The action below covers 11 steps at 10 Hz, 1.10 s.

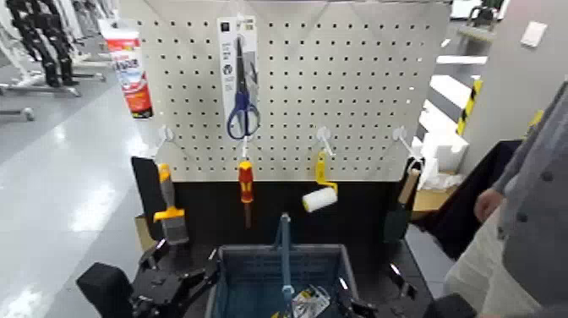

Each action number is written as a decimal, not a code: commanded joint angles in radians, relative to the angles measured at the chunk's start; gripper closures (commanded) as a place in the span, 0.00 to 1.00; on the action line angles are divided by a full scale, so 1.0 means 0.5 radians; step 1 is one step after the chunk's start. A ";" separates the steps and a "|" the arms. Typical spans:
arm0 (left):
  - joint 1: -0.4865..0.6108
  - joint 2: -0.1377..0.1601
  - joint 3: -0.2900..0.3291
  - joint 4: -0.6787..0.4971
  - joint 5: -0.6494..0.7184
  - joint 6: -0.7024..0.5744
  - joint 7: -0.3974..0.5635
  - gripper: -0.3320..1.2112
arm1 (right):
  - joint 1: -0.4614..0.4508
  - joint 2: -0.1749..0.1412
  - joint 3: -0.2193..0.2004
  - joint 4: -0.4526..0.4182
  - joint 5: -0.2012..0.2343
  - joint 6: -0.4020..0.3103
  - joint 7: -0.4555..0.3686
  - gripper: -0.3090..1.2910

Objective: Put the black wrench into the crate.

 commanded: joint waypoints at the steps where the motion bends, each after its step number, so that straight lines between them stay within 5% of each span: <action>1: 0.040 -0.022 0.016 0.000 0.000 -0.003 0.003 0.29 | 0.119 -0.015 -0.023 -0.059 0.023 -0.099 -0.093 0.28; 2: 0.049 -0.028 0.020 0.000 -0.003 -0.006 0.003 0.29 | 0.150 -0.015 -0.008 -0.071 0.042 -0.118 -0.194 0.29; 11: 0.056 -0.034 0.020 -0.007 -0.003 -0.006 0.003 0.29 | 0.168 -0.018 0.004 -0.117 0.112 -0.087 -0.249 0.24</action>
